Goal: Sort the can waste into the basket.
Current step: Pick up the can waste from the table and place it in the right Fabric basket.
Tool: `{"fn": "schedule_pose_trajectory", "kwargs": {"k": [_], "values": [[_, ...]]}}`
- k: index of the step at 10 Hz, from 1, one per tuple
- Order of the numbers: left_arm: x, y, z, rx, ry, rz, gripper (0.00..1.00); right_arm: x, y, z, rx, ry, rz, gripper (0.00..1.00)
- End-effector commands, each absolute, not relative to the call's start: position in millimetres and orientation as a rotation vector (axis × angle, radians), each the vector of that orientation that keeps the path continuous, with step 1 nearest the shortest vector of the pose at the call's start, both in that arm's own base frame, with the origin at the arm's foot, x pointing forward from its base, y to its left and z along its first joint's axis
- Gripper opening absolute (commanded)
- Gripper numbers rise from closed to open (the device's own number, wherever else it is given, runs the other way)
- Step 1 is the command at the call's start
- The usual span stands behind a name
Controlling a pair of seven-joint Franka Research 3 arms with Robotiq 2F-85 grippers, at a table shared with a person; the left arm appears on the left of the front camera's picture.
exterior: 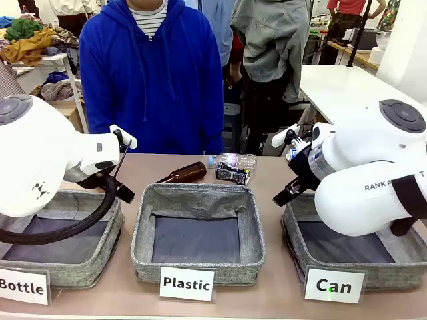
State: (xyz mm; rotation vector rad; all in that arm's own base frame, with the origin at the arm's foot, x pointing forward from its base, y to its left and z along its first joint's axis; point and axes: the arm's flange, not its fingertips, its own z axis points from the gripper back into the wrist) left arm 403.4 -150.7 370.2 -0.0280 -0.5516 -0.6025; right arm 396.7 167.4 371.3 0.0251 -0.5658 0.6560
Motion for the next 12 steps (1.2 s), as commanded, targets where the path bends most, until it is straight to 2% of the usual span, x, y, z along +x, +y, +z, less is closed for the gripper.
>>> {"fn": "schedule_pose_trajectory", "kwargs": {"k": [1, 11, 12], "values": [[403, -151, 370, -0.028, -0.552, -0.603, 1.00, 397, 167, 371, 0.026, -0.566, 0.655, 1.00], [403, -151, 370, -0.028, -0.552, -0.602, 1.00, 397, 167, 371, 0.025, -0.566, 0.656, 1.00], [389, -157, 388, -0.066, -0.596, -0.667, 1.00, 385, 164, 390, 0.106, -0.573, 0.744, 1.00]]}}
